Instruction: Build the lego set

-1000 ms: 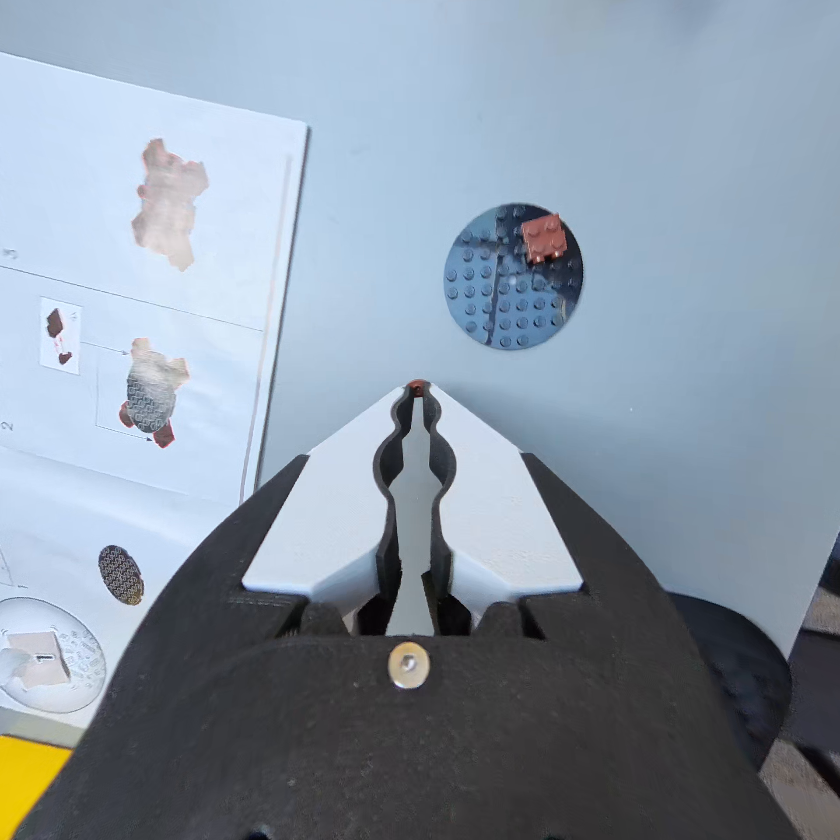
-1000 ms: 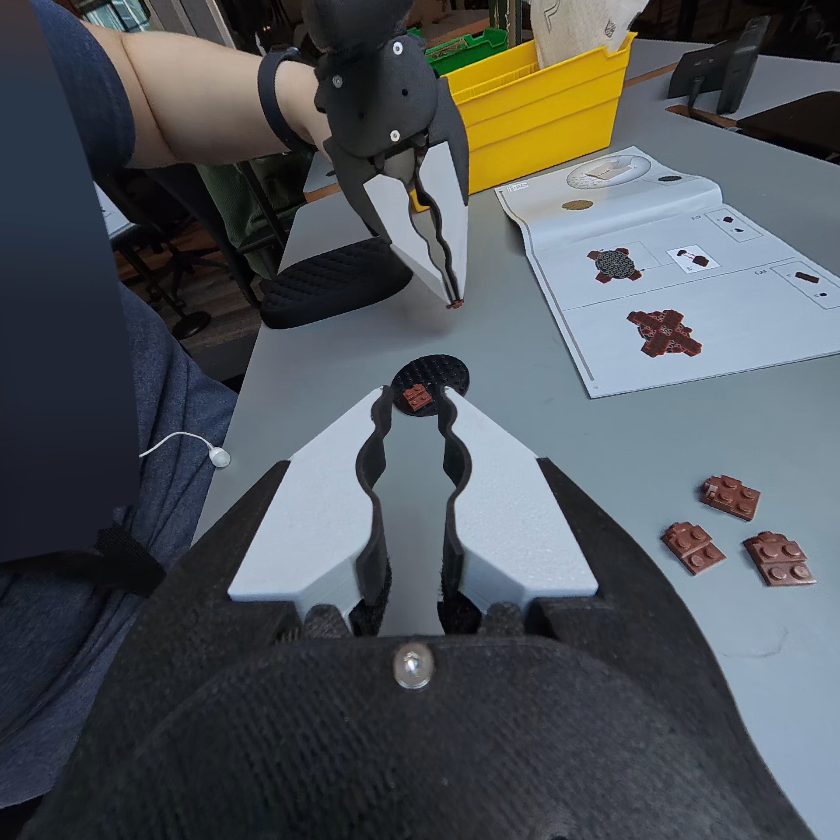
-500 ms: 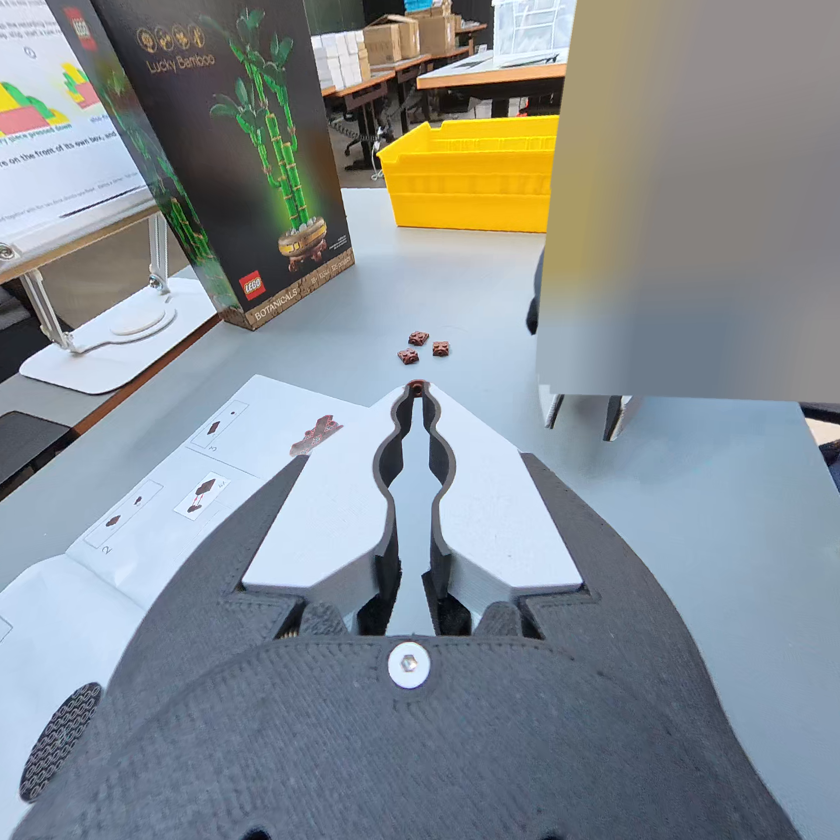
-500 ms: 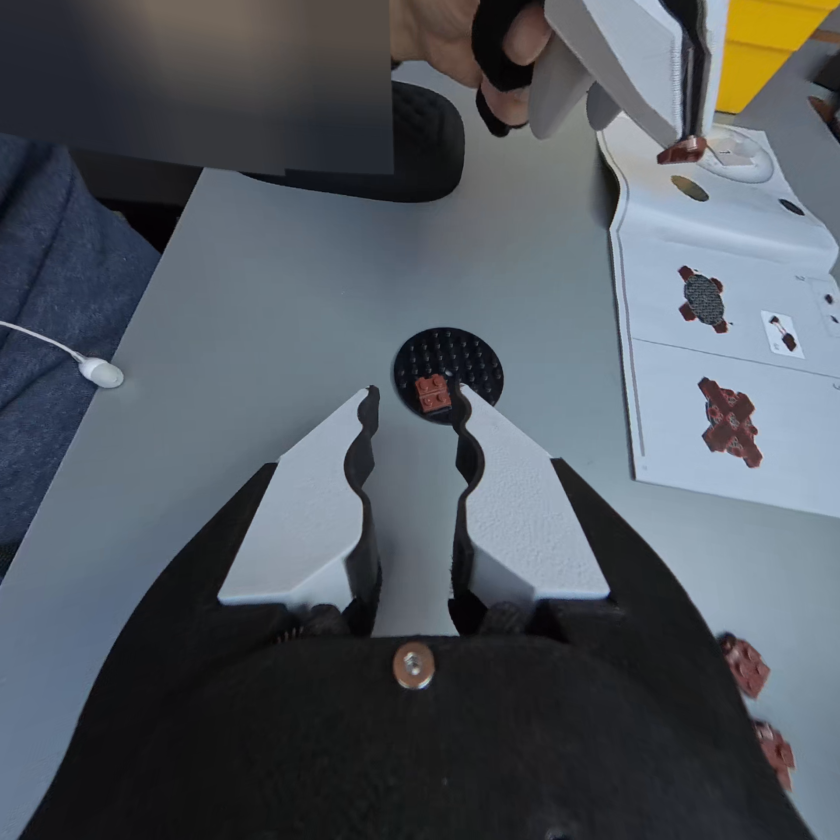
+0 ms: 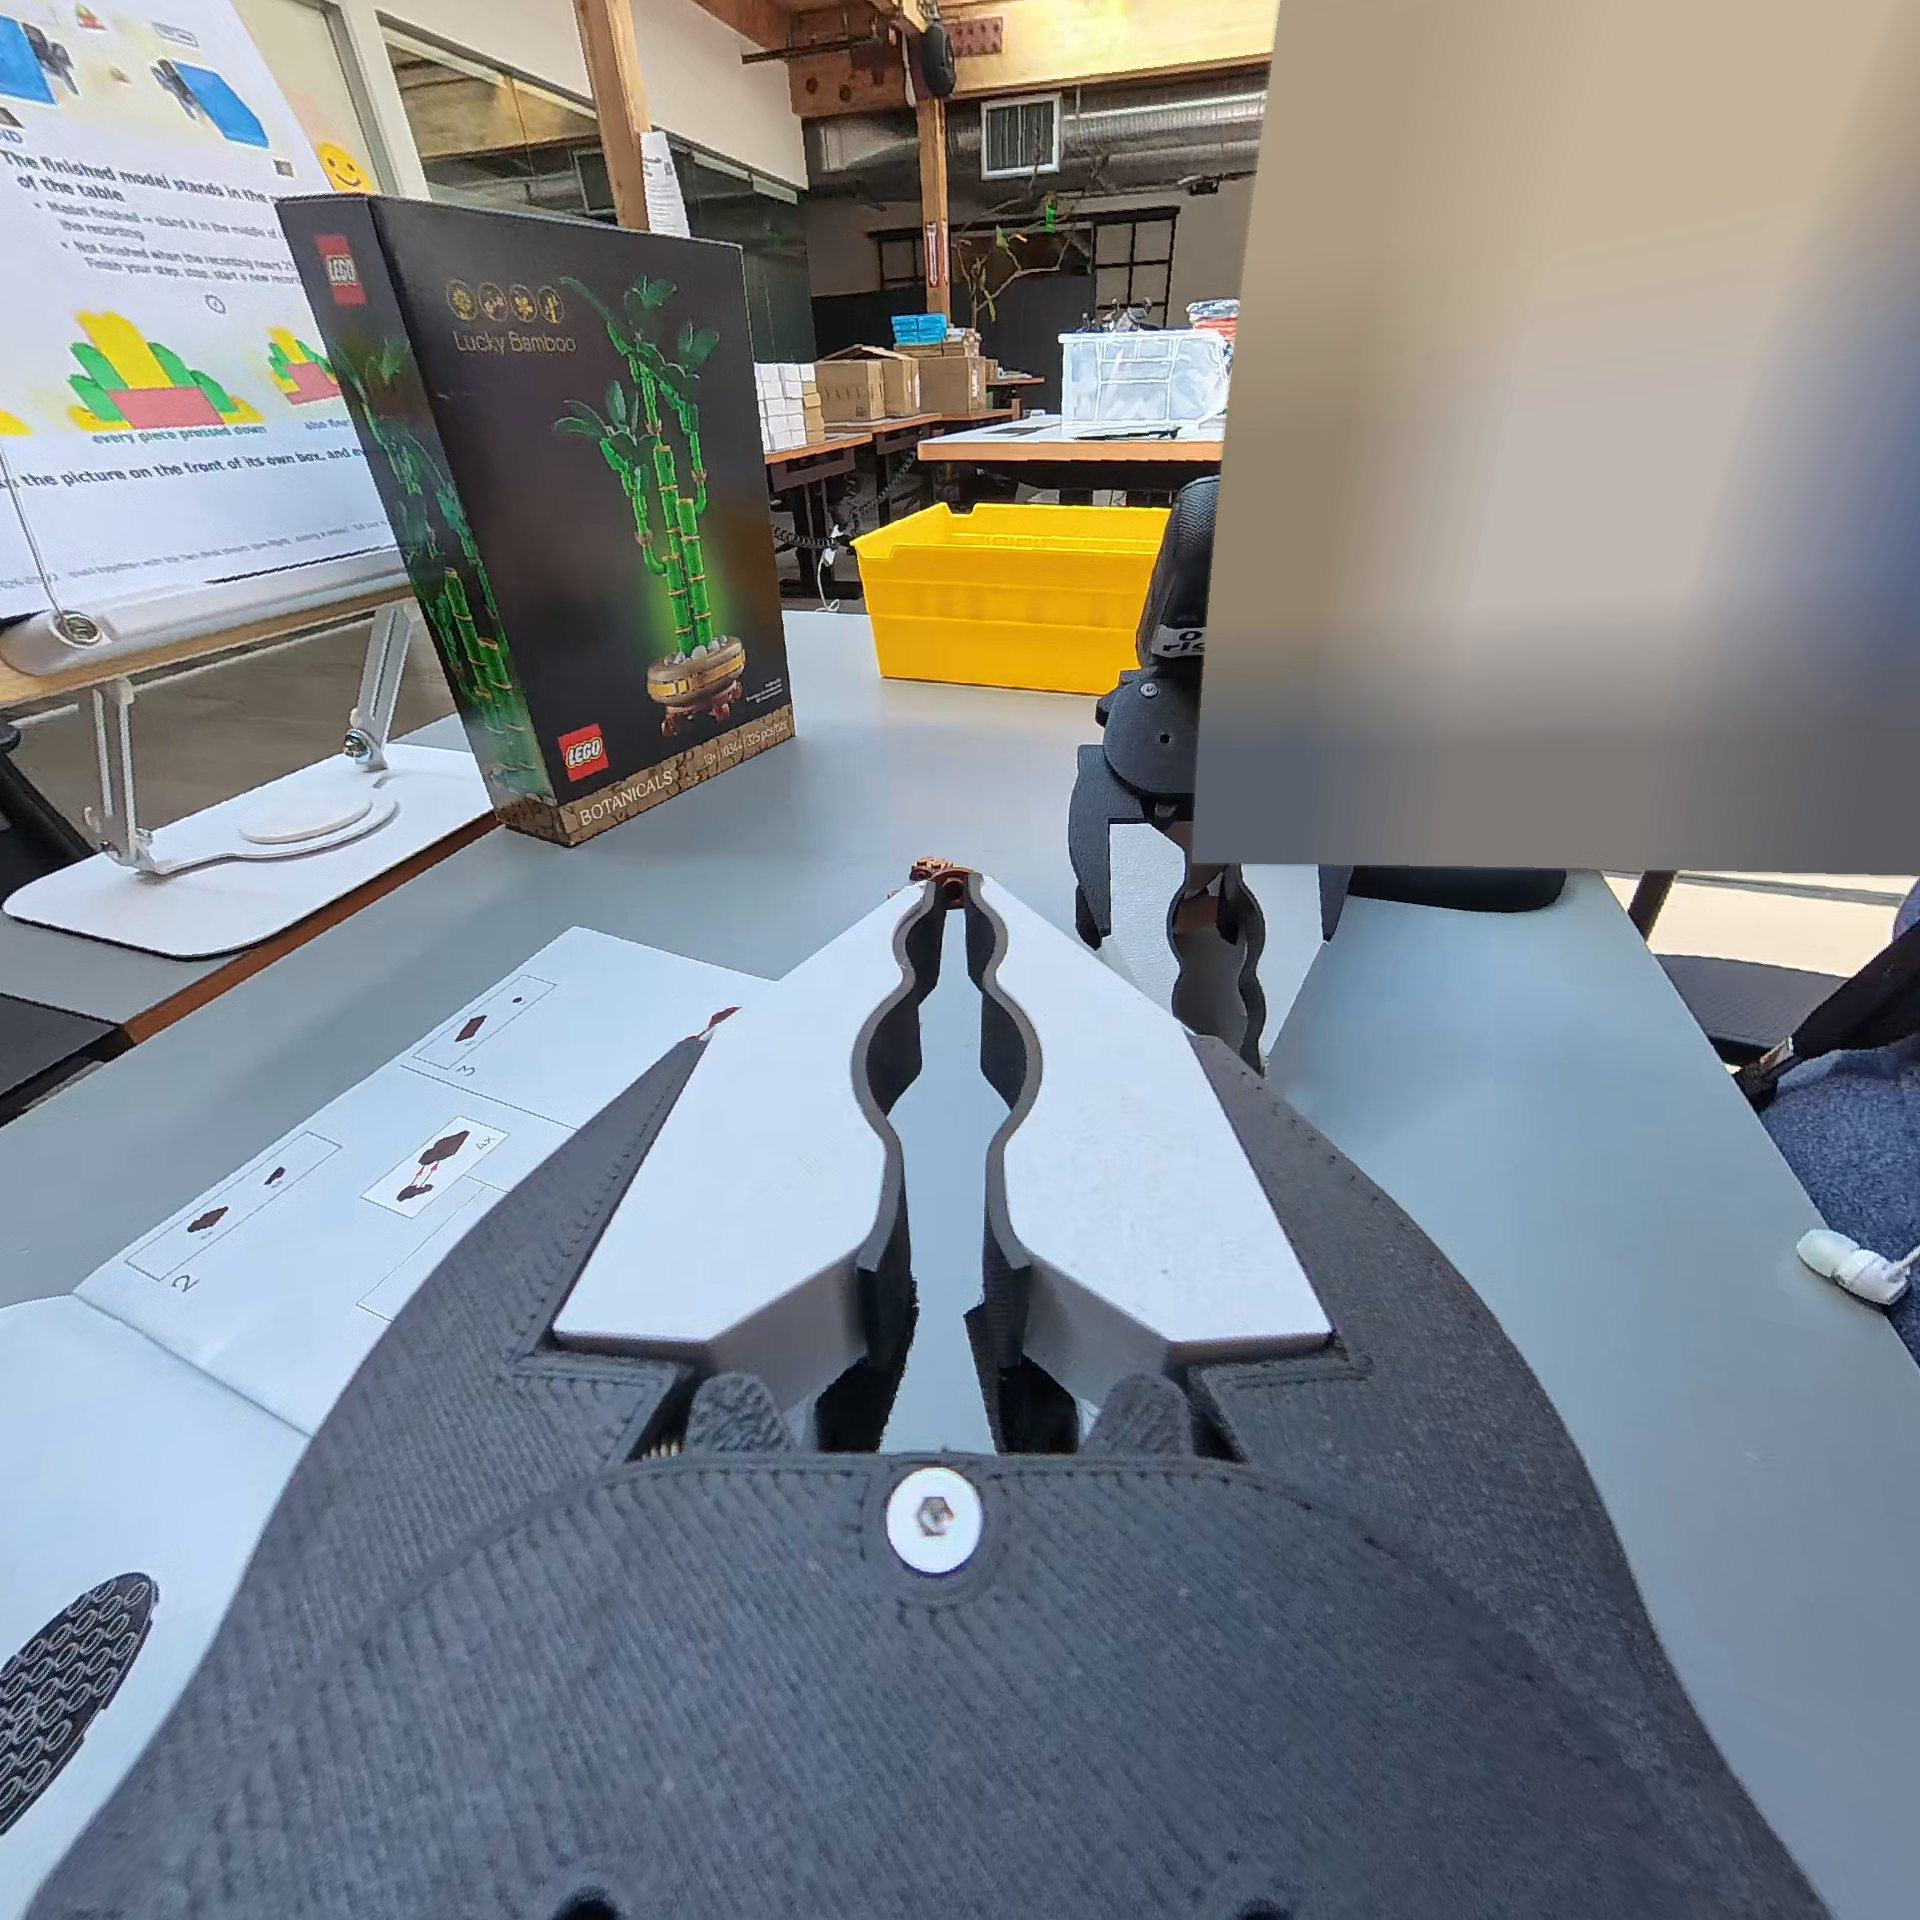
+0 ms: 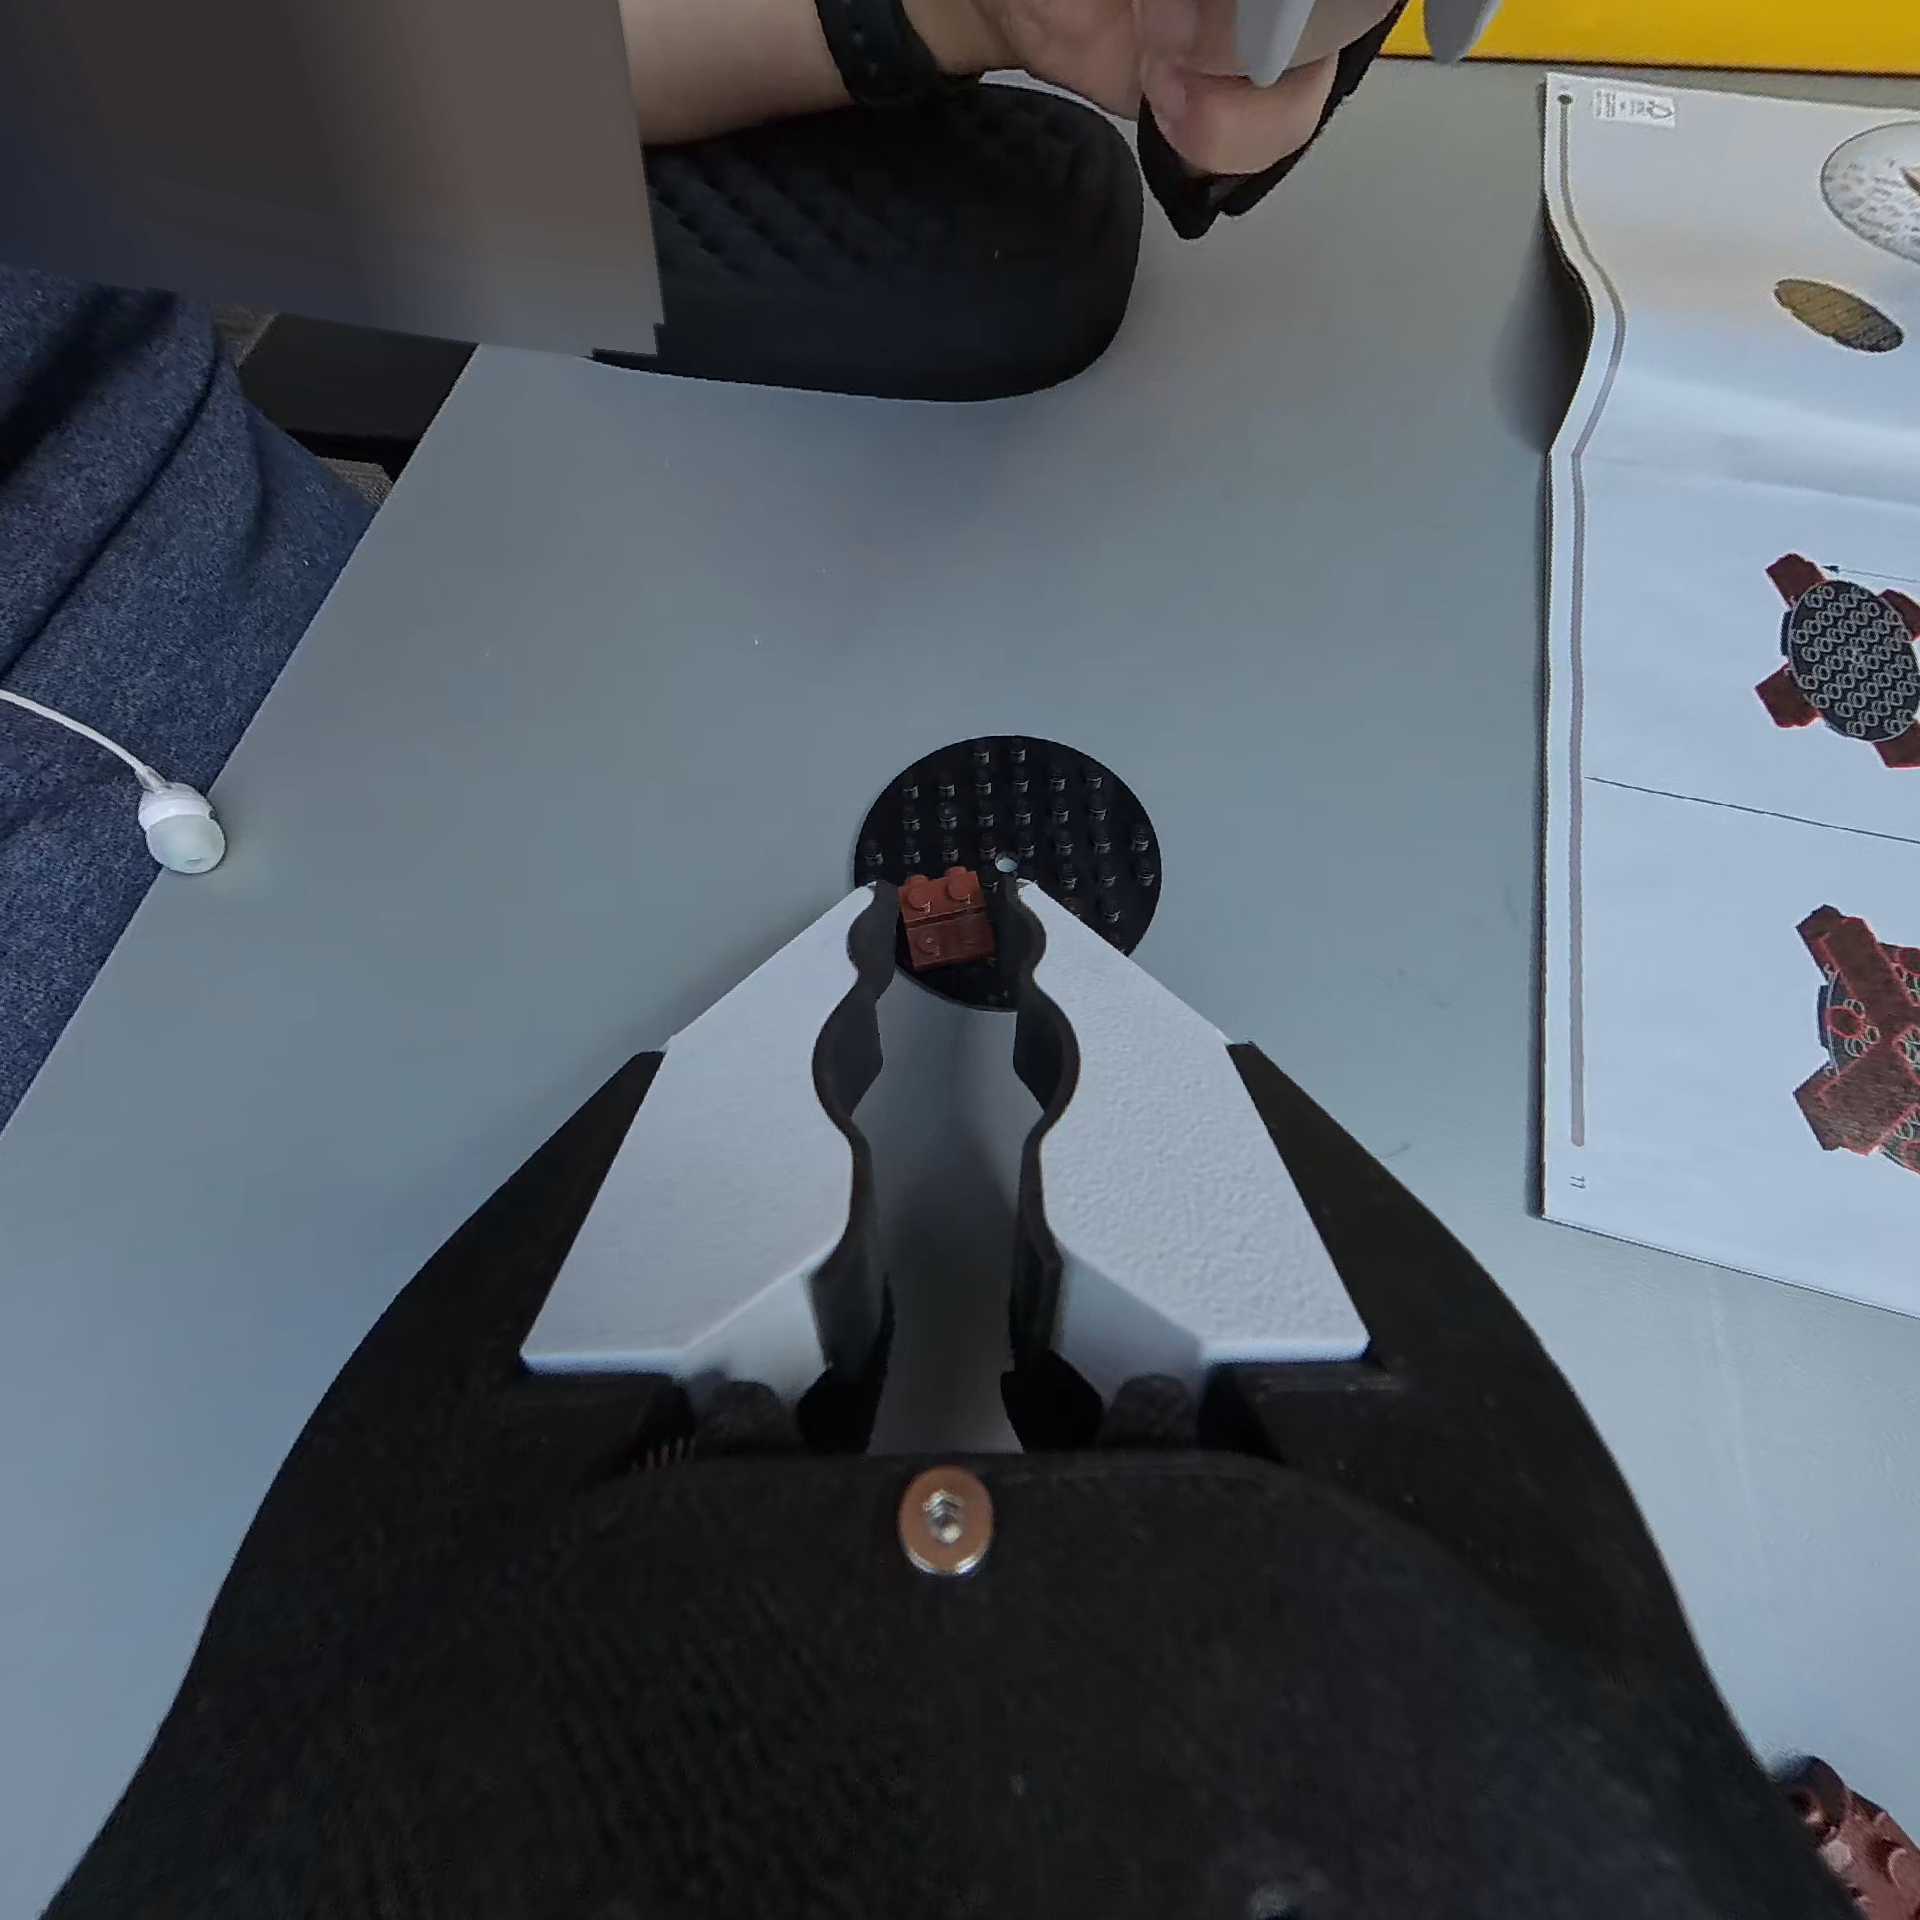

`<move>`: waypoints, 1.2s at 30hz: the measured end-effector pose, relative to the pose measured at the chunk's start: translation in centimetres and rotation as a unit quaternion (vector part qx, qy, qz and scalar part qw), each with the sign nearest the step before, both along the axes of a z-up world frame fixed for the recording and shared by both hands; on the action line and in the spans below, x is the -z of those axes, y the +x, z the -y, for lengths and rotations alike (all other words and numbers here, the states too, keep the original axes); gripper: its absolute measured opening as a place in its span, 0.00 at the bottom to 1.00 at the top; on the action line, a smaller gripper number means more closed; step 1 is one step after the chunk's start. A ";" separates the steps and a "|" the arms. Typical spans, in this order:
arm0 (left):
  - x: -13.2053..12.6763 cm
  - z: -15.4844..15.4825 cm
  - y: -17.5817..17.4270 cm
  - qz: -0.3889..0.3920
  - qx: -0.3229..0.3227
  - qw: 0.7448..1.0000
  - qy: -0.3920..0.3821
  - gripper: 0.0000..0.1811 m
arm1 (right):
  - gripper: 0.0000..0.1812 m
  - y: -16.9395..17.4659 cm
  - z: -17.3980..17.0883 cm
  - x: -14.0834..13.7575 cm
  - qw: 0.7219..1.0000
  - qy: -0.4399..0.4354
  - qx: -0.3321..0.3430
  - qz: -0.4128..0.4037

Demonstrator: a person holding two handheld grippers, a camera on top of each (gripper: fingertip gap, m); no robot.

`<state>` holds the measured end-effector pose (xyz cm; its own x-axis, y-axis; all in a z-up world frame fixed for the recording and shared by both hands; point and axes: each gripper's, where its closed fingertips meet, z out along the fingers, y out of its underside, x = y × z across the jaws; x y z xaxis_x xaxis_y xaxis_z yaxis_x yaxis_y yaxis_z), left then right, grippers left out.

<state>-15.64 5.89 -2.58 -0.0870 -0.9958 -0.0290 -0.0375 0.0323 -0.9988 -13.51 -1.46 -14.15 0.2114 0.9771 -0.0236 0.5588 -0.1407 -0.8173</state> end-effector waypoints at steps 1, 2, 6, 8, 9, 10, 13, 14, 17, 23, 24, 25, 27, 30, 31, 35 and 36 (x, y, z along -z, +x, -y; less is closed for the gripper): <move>0.0 0.1 0.0 0.000 0.001 1.000 0.000 0.01 | 0.11 0.0 0.0 0.0 1.000 -0.005 0.001 0.000; 0.1 0.1 0.0 -0.001 0.002 1.000 0.000 0.01 | 0.11 0.0 0.0 0.1 1.000 -0.007 0.000 0.001; 0.2 0.4 0.1 -0.004 0.005 1.000 0.004 0.01 | 0.11 0.0 0.0 0.5 1.000 -0.010 -0.002 0.015; 0.3 0.4 0.2 -0.004 0.005 1.000 0.004 0.01 | 0.12 0.0 0.1 0.8 1.000 -0.013 -0.004 0.024; 0.3 0.3 0.2 -0.005 0.004 1.000 0.003 0.01 | 0.12 0.0 0.1 0.8 1.000 -0.011 -0.002 0.023; 0.4 0.3 0.2 -0.006 0.003 1.000 0.003 0.01 | 0.10 0.0 0.0 0.8 1.000 -0.010 -0.001 0.024; 0.6 0.0 0.2 -0.010 -0.002 1.000 0.005 0.01 | 0.09 -0.1 0.1 0.7 1.000 -0.011 -0.002 0.022; 0.7 -0.1 0.1 -0.010 -0.005 1.000 0.008 0.01 | 0.09 0.0 0.1 0.7 1.000 -0.012 -0.003 0.019; 0.1 -0.4 -0.2 -0.005 -0.015 1.000 0.021 0.01 | 0.08 0.0 -0.1 -0.5 1.000 -0.019 0.002 -0.020; -2.1 -1.9 -1.2 0.016 -0.059 0.996 0.059 0.01 | 0.08 2.9 -3.5 -7.6 0.983 0.011 0.091 -0.159; -2.6 -2.3 -1.3 0.018 -0.072 0.995 0.064 0.01 | 0.08 3.8 -4.0 -9.1 0.978 0.027 0.108 -0.176; -3.5 -2.6 -1.5 0.023 -0.086 0.993 0.072 0.01 | 0.08 4.8 -4.5 -10.6 0.972 0.044 0.122 -0.195; -6.4 -2.0 -1.6 0.049 -0.094 0.990 0.098 0.01 | 0.08 6.4 -4.9 -13.6 0.964 0.064 0.134 -0.221; -10.7 -1.3 -0.9 0.068 -0.091 0.985 0.131 0.01 | 0.08 8.1 -6.1 -17.7 0.964 0.107 0.143 -0.198; -11.9 -1.3 -0.4 0.068 -0.089 0.984 0.139 0.01 | 0.08 8.3 -6.6 -19.0 0.966 0.115 0.141 -0.183; -16.1 -1.7 2.3 0.081 -0.086 0.979 0.167 0.00 | 0.08 9.4 -9.4 -21.3 0.972 0.130 0.159 -0.112; -17.0 -1.8 2.9 0.089 -0.083 0.978 0.167 0.00 | 0.08 10.0 -10.5 -21.0 0.971 0.122 0.180 -0.097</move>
